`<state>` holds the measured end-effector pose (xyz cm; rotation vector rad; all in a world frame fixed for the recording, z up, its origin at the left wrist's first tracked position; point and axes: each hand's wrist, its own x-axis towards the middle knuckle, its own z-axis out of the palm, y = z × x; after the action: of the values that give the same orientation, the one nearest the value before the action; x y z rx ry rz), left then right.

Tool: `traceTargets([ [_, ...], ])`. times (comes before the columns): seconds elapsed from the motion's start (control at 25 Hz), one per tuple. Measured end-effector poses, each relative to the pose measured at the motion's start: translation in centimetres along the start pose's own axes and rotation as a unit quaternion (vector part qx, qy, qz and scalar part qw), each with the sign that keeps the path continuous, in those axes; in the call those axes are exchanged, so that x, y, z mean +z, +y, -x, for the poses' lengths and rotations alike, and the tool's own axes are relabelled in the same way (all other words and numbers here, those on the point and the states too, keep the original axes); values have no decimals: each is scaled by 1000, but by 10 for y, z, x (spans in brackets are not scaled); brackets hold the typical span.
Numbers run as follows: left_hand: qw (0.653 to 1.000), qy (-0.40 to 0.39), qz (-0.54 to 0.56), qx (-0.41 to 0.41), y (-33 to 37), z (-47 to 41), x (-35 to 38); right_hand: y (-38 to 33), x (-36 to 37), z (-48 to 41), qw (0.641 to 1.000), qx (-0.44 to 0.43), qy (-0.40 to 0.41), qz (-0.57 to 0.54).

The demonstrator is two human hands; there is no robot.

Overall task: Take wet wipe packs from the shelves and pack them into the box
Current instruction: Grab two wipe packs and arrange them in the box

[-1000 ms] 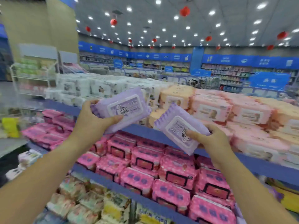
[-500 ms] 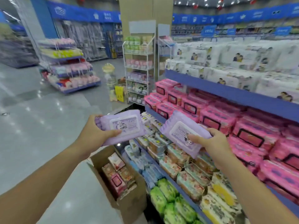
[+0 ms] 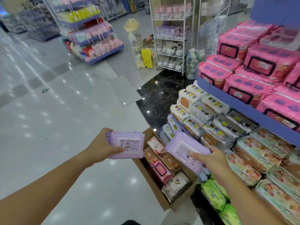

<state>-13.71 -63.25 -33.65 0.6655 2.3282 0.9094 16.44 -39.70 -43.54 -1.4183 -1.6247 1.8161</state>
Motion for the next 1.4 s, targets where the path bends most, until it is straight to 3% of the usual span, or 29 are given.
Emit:
traceTargets([
  [0.12,997,-66,-30,-17,-25,-80,0,25,49,-34,997,68,27,-1],
  [0.32,973,-209,-96,-10,-75,-221,30,82,132,-90,975,171,143,-20],
  [0.56,916,-357,-183,-15,-164,-370,82,191,235,-166,928,274,245,-51],
  [0.92,889,-436,-140,-18,-329,-487,243,323,268,-320,911,315,265,3],
  [1.04,896,-428,-112,-46,-371,-507,275,351,270,-362,912,309,269,2],
  [1.2,950,-299,-78,-43,-392,-504,293,373,296,-377,840,307,424,-144],
  [1.32,961,-252,-114,8,-389,-489,310,373,315,-382,863,346,359,-80],
  [1.4,958,-249,-145,-11,-390,-489,318,368,318,-390,879,340,333,-32],
])
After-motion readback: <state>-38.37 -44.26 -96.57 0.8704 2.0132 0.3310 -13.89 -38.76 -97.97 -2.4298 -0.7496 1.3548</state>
